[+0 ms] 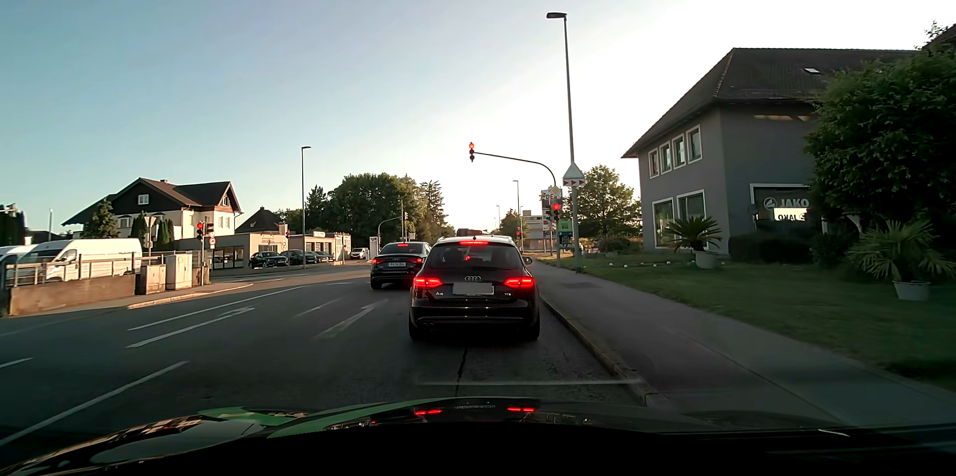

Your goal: Follow the waypoints while adhering to traffic rules and regulations

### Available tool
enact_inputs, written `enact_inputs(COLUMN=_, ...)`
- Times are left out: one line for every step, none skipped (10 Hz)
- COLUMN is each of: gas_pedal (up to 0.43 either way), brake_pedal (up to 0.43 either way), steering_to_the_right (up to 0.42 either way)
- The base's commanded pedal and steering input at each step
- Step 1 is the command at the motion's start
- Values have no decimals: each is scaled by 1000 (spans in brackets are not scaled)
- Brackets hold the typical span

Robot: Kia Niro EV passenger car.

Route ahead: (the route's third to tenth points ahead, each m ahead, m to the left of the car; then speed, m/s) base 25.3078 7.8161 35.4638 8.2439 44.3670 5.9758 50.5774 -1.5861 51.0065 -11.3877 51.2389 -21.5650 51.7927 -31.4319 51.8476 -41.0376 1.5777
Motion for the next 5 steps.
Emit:
enact_inputs(gas_pedal=0, brake_pedal=128, steering_to_the_right=-1)
enact_inputs(gas_pedal=0, brake_pedal=128, steering_to_the_right=-1)
enact_inputs(gas_pedal=0, brake_pedal=122, steering_to_the_right=-1)
enact_inputs(gas_pedal=0, brake_pedal=116, steering_to_the_right=-1)
enact_inputs(gas_pedal=0, brake_pedal=116, steering_to_the_right=-1)
